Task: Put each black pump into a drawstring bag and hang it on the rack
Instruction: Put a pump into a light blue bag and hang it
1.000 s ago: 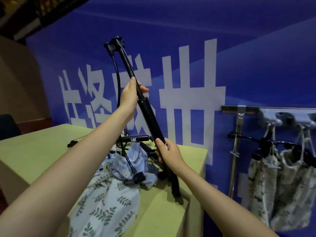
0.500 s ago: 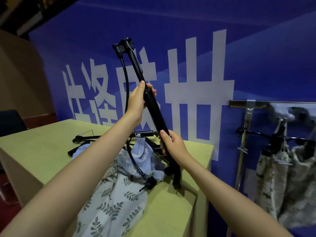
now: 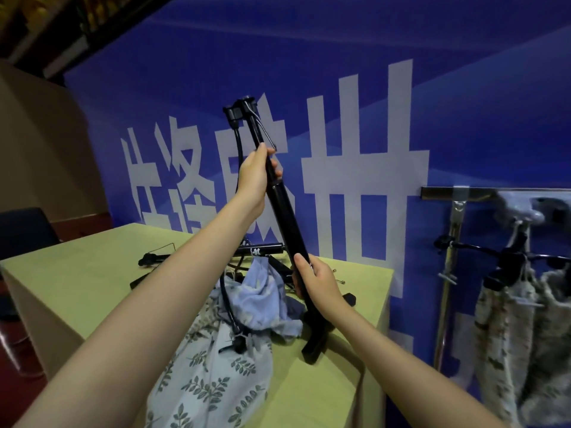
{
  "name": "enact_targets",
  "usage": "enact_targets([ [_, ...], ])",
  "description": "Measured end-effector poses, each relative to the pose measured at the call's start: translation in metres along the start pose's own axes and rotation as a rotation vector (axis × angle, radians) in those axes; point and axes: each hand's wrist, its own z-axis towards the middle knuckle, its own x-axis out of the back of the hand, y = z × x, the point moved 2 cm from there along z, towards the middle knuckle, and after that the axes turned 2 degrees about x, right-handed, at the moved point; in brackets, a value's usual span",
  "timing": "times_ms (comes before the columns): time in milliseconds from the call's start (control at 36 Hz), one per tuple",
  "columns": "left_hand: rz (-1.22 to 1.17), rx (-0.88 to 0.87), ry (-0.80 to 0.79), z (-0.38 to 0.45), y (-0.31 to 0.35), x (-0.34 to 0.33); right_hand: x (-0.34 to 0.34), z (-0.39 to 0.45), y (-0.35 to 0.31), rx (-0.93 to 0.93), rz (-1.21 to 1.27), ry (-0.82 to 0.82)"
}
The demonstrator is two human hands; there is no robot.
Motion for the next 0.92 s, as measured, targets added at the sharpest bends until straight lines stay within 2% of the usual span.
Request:
enact_targets([
  [167, 0.047, -0.043, 0.03, -0.006, -0.02, -0.006, 0.002, 0.001, 0.002, 0.034, -0.007, 0.031],
  [389, -0.086, 0.0, 0.107, -0.022, -0.047, 0.001, -0.002, 0.002, 0.005, 0.046, -0.085, 0.035],
  [472, -0.046, -0.004, 0.105, -0.025, -0.048, 0.006, -0.001, 0.002, 0.005, 0.048, -0.09, 0.034],
  [556, 0.102, 0.039, 0.032, -0.027, -0.049, 0.01, 0.0, 0.002, 0.006, 0.041, -0.084, 0.035],
  [667, 0.534, 0.037, -0.032, -0.028, -0.037, 0.024, 0.0, 0.003, 0.006, 0.025, -0.094, 0.03],
  [778, 0.83, -0.222, 0.124, -0.028, -0.011, 0.046, 0.0, 0.004, 0.004, 0.022, -0.124, 0.01],
  [917, 0.894, -0.419, 0.308, -0.004, 0.014, 0.067, -0.003, 0.002, -0.001, 0.002, -0.142, -0.003],
])
